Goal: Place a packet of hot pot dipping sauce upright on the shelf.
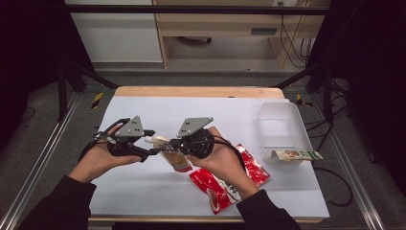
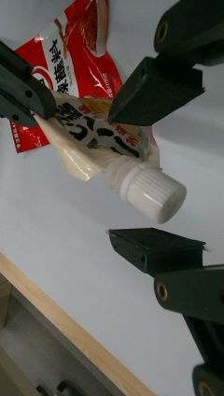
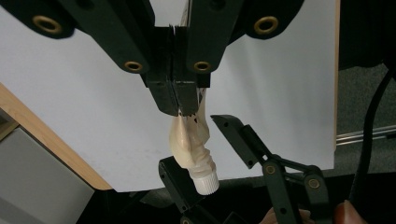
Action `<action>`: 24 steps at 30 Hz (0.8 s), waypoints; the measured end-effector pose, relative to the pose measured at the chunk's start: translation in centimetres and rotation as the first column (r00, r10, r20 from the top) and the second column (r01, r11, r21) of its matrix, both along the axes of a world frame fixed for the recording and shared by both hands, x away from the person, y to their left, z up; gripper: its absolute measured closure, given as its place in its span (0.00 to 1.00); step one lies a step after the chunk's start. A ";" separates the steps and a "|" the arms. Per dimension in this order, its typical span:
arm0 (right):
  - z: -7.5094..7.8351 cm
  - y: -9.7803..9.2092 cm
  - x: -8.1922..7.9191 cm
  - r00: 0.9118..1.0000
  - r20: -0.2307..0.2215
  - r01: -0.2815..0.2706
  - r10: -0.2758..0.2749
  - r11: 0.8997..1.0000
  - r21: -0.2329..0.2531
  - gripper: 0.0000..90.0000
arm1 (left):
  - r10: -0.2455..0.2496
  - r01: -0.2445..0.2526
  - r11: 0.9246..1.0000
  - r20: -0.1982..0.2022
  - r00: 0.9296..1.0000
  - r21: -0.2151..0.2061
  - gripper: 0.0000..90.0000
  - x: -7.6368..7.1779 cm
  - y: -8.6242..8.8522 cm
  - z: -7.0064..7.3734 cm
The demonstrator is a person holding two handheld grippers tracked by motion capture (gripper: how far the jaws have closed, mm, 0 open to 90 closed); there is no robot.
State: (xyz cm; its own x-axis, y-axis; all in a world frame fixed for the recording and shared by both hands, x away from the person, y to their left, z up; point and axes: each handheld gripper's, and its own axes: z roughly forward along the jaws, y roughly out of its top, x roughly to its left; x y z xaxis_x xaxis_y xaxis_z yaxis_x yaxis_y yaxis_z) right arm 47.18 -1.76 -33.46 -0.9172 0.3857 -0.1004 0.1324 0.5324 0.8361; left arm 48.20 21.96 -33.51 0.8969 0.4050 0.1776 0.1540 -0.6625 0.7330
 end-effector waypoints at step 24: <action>-0.2 -1.4 0.1 0.999 -0.023 0.027 -0.026 0.999 0.046 1.00 | -0.037 0.036 0.999 -0.058 0.998 -0.004 0.80 0.3 -1.5 1.3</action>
State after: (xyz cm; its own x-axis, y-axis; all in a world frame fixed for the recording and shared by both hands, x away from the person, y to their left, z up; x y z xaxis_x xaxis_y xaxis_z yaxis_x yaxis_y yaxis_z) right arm 47.24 -3.20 -33.63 -0.9085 0.4134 -0.0612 0.1651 0.4896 0.8561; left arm 48.53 20.49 -32.23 0.9198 0.3722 0.1242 0.1718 -0.6667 0.7253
